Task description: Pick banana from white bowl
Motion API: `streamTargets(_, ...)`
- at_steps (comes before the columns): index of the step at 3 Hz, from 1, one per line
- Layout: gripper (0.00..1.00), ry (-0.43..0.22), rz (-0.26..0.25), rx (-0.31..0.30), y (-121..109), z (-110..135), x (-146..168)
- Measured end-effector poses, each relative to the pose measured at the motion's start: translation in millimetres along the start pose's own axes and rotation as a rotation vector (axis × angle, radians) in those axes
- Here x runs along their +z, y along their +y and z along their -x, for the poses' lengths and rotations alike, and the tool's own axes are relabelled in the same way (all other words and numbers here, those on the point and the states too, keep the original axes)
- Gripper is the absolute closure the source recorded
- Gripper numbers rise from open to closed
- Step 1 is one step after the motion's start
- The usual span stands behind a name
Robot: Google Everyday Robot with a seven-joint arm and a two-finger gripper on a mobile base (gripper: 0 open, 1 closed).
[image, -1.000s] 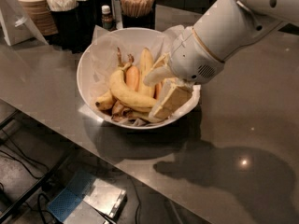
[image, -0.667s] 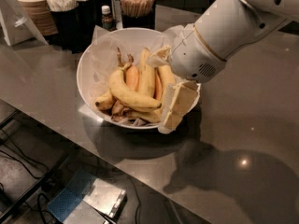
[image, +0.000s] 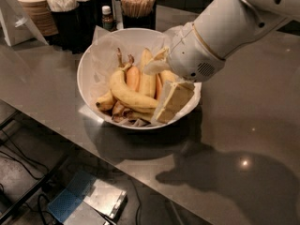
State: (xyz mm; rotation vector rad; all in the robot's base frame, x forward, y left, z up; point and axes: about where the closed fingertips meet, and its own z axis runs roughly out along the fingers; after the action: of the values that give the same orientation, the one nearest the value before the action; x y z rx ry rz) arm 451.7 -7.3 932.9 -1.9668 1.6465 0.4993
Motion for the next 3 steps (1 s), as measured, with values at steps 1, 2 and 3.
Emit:
streamTargets(1,0.49,-0.002,-0.002,-0.001,-1,1,1)
streamTargets(2,0.53,-0.01,0.005,0.014,-5,-3,10)
streamTargets(3,0.36,-0.014,0.015,0.028,-7,-6,18)
